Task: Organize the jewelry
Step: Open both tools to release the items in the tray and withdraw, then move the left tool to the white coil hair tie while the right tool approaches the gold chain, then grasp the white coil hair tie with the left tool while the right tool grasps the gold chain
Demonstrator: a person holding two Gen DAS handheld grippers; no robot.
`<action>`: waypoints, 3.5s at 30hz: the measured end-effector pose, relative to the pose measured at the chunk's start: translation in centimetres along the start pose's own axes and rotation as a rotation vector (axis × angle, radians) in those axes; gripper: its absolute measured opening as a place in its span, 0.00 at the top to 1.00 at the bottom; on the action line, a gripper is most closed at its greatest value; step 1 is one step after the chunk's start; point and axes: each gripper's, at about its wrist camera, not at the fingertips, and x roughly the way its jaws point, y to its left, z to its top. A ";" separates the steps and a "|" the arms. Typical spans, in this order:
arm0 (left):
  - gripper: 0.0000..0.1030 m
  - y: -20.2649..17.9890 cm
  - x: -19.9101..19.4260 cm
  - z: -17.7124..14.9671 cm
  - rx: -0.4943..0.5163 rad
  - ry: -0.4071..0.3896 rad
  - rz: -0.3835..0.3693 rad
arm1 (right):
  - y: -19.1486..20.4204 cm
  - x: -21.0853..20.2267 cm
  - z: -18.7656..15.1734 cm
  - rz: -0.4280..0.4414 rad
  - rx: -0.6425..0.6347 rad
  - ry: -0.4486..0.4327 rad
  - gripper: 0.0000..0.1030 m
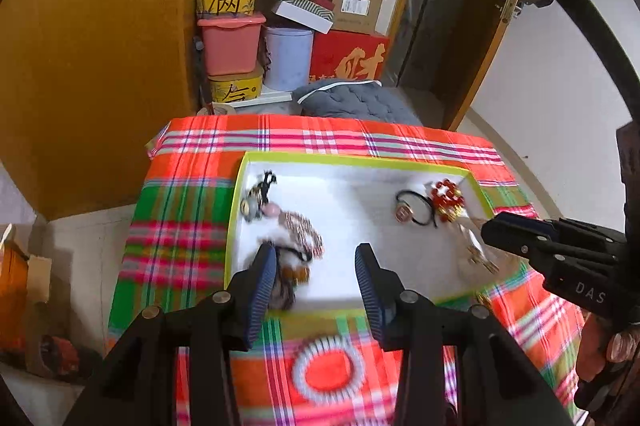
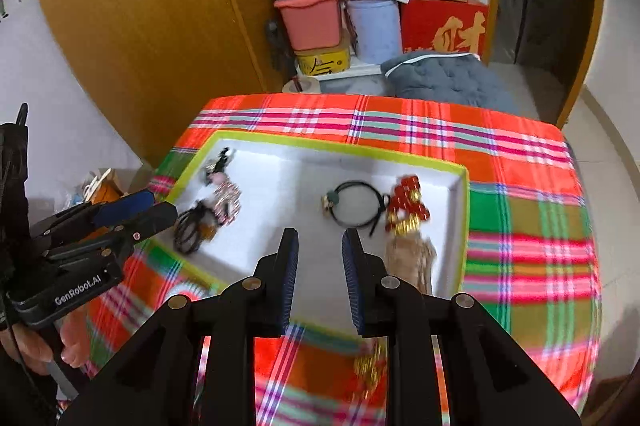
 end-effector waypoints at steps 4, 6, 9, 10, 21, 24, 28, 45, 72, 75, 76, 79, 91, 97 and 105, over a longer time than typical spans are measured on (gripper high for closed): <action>0.60 -0.6 -2.3 -2.1 0.003 -0.002 -0.004 | 0.8 -2.1 -2.3 0.002 -0.004 -0.008 0.77; 0.60 -1.0 -3.5 -3.2 0.006 0.001 -0.004 | 1.0 -3.1 -3.3 0.001 -0.008 -0.009 0.77; 0.60 -1.3 -4.9 -4.3 0.011 -0.002 -0.003 | 1.4 -4.2 -4.8 -0.006 -0.011 -0.007 0.77; 0.60 -1.5 -5.3 -4.6 0.013 -0.004 0.000 | 1.5 -4.5 -5.3 -0.005 -0.012 -0.008 0.77; 0.60 -2.5 -9.0 -8.1 0.003 -0.020 0.008 | 1.5 -8.0 -9.1 -0.012 0.013 -0.026 0.77; 0.60 -2.5 -9.3 -8.9 -0.001 -0.014 0.004 | 1.0 -8.4 -9.7 -0.012 0.027 -0.024 0.77; 0.60 -2.3 -9.6 -9.9 -0.007 -0.007 0.004 | 0.2 -8.7 -10.5 -0.015 0.048 -0.019 0.77; 0.60 -0.3 -9.0 -11.5 -0.063 0.023 0.004 | -1.5 -6.9 -11.5 -0.021 0.088 0.028 0.77; 0.60 -0.2 -3.4 -11.4 -0.061 0.100 -0.004 | -2.7 1.4 -9.6 -0.050 0.094 0.087 0.77; 0.60 -0.1 -2.5 -10.7 -0.061 0.101 0.002 | -2.4 1.5 -9.5 -0.064 0.079 0.069 0.77; 0.60 -0.1 -2.2 -10.5 -0.061 0.101 0.002 | -2.4 1.6 -9.5 -0.067 0.076 0.067 0.77; 0.60 -0.1 -1.2 -9.7 -0.065 0.101 0.001 | -2.1 1.6 -9.7 -0.094 0.050 0.058 0.83; 0.64 -0.6 2.5 -8.0 -0.042 0.091 0.055 | -3.1 1.0 -10.2 -0.059 0.084 0.052 0.94; 0.91 -0.5 2.9 -7.9 -0.019 0.087 0.107 | -3.7 0.0 -10.5 -0.035 0.110 0.038 0.94; 0.92 -0.6 1.5 -8.2 -0.028 0.072 0.071 | -4.2 -2.2 -10.1 0.001 0.146 0.000 0.94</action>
